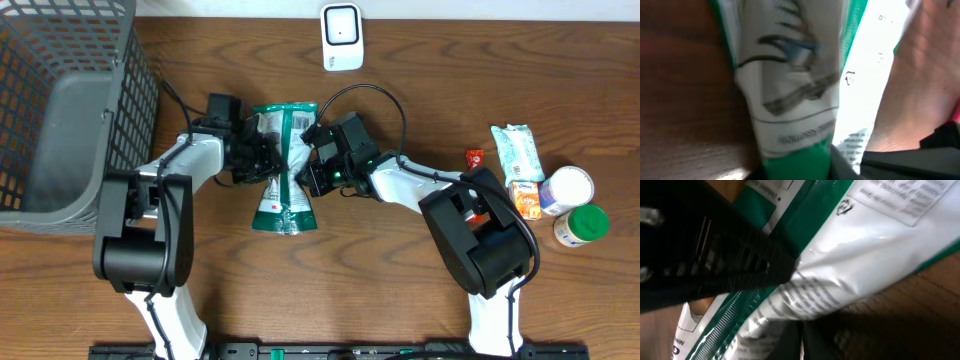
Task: Scan the item barcode
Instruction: 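Release the right gripper and lift the package with the left gripper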
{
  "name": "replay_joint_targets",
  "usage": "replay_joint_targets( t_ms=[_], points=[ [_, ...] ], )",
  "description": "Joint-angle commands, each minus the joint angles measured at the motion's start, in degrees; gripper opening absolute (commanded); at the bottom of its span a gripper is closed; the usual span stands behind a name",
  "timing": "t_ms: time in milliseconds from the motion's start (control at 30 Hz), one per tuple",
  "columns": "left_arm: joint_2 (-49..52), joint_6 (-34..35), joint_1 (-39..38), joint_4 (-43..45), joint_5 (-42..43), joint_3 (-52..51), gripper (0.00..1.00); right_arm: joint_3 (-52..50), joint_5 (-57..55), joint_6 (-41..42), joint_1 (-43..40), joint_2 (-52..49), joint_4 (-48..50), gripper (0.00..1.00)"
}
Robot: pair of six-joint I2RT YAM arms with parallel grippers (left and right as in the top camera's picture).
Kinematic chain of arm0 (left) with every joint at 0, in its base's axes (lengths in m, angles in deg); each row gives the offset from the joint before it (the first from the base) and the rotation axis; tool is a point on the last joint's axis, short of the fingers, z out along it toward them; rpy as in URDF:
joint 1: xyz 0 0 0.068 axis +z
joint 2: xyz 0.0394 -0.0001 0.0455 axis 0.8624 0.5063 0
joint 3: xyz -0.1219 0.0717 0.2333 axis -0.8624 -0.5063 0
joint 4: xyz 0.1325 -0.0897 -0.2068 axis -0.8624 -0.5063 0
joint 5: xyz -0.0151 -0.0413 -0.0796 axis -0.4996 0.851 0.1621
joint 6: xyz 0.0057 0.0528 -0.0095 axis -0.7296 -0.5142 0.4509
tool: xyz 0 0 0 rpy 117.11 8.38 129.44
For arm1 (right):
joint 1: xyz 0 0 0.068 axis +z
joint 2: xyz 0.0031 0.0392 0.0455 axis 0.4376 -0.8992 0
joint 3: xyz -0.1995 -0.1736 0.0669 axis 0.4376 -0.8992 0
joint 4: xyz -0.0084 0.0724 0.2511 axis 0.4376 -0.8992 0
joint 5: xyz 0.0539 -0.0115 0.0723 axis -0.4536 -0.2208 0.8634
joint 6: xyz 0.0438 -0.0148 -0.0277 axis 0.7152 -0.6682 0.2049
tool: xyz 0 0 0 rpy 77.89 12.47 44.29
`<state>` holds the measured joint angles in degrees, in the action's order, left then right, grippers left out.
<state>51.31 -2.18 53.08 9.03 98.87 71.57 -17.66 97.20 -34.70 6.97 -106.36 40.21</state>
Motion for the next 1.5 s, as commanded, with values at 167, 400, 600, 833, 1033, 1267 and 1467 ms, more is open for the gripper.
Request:
replay_joint_targets(
  t_ms=[167,400,600,833,1033,1267,1467],
  points=[
    [3.1,-0.7,5.0,-3.3,0.5,-2.8,0.07,-0.8,-0.6,0.3,0.0,-1.6,-0.8,0.16],
    [-3.1,-9.5,8.7,-4.8,1.9,-2.6,0.07,-0.7,7.6,-1.4,-8.4,8.2,-8.9,0.99],
    [-14.3,-14.5,8.7,-6.8,-3.7,-2.5,0.07,-0.7,-4.6,-6.3,-13.2,24.1,-21.9,0.99],
    [-31.5,-18.4,7.2,-6.5,-17.2,-0.7,0.07,-0.7,-13.4,-6.6,-22.2,41.6,-29.6,0.99],
    [-40.6,-24.2,2.2,-1.2,-36.2,-0.4,0.07,-0.7,-13.3,-4.5,-35.3,50.5,-32.9,0.99],
    [-40.8,-32.1,-7.1,7.0,-49.1,3.0,0.08,-0.7,-13.4,-4.3,-49.7,54.2,-35.4,0.99],
    [-30.0,-38.6,-11.6,-5.6,-54.5,21.6,0.07,-0.7,-13.4,-4.3,-54.3,54.0,-36.5,0.99]
  ],
)
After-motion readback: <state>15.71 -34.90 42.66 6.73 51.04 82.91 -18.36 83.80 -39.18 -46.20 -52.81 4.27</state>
